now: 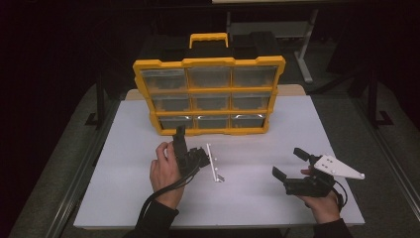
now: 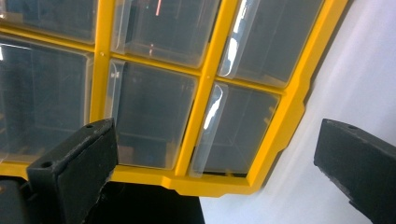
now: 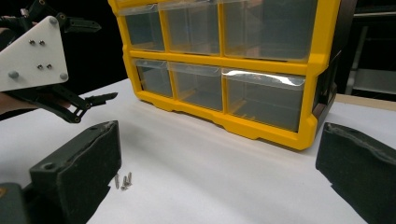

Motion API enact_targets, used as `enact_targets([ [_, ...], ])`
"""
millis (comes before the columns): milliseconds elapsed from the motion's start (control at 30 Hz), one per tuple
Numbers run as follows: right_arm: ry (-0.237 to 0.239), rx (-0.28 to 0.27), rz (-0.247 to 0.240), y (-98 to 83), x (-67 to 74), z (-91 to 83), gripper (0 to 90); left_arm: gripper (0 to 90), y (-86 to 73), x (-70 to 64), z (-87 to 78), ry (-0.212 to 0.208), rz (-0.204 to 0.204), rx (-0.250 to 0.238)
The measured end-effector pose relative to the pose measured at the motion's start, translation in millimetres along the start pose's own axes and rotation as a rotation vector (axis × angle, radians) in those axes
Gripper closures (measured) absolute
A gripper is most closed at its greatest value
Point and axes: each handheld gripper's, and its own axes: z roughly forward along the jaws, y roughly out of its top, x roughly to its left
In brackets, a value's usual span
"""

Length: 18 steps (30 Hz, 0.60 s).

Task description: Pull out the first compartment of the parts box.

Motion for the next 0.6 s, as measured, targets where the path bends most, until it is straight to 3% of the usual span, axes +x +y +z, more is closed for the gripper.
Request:
enact_targets([
  [600, 0.0, -0.001, 0.0, 0.1, 0.0, 0.0, 0.0, 0.0, -4.2, 20.3, 5.4, 0.05, 0.023, 0.004],
])
